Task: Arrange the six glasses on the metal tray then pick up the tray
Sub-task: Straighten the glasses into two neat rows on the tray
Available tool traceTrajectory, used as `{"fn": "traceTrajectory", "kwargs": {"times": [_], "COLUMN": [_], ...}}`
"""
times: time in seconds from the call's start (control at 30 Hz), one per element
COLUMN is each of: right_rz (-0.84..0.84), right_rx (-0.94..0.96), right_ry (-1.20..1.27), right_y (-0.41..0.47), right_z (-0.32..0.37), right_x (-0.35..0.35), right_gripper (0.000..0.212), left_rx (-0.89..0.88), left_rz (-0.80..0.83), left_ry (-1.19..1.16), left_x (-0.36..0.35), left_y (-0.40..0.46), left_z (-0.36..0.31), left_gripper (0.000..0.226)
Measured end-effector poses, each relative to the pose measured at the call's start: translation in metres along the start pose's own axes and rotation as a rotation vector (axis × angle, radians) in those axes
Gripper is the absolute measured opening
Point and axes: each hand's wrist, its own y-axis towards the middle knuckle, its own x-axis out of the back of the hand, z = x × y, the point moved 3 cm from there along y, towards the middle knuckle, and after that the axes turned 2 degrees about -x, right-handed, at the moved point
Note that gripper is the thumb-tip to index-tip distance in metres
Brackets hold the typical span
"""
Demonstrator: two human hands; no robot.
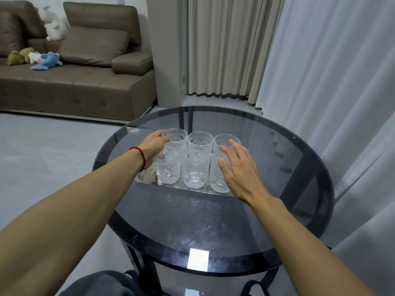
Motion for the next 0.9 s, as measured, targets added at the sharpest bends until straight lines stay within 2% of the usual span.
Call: {"fn": "traceTrajectory", "kwargs": {"times": [0.1,0.2,0.3,0.37,0.43,0.5,0.57,0.63,0.7,0.73,0.9], "right_rz": [0.011,0.003,-0.108,-0.162,-0.089,0.08,0.228,0.316,0.304,0.275,0.182], "right_rx": [0.006,-0.006,-0.074,-0.193,-0.314,-0.371,-0.34,-0.286,-0.226,-0.199,-0.101], "right_ry": [-0.003,0.082,0.237,0.298,0.249,0.146,0.067,-0.002,-0.082,-0.117,-0.129], "right_y": [-0.001,-0.004,-0.007,-0.01,-0.013,-0.019,-0.025,-0.028,-0.028,-0.028,-0.026], "right_z": [0.001,0.002,-0.003,-0.014,-0.03,-0.044,-0.049,-0.049,-0.047,-0.047,-0.052], "right_x": [0.0,0.004,0.014,0.019,0.015,0.008,0.003,0.0,-0.003,-0.005,-0.012], "right_gripper": [0.053,0.058,0.06,0.05,0.047,0.044,0.045,0.063,0.082,0.085,0.079], "left_rx": [0.041,0.109,0.027,-0.08,-0.154,-0.187,-0.215,-0.257,-0.282,-0.286,-0.305], "left_rz": [-0.003,-0.092,-0.293,-0.426,-0.46,-0.412,-0.311,-0.266,-0.237,-0.215,-0.171], "left_ry": [-0.08,-0.244,-0.396,-0.261,-0.061,0.157,0.399,0.493,0.582,0.642,0.72], "left_x": [0.001,0.001,0.008,0.015,0.019,0.018,0.015,0.014,0.013,0.013,0.018], "left_y": [-0.002,-0.007,-0.027,-0.049,-0.071,-0.086,-0.091,-0.094,-0.097,-0.097,-0.087], "left_z": [0.0,0.005,0.013,0.025,0.046,0.07,0.086,0.092,0.092,0.093,0.092], "left_gripper": [0.046,0.056,0.036,0.031,0.031,0.035,0.04,0.041,0.047,0.049,0.052]}}
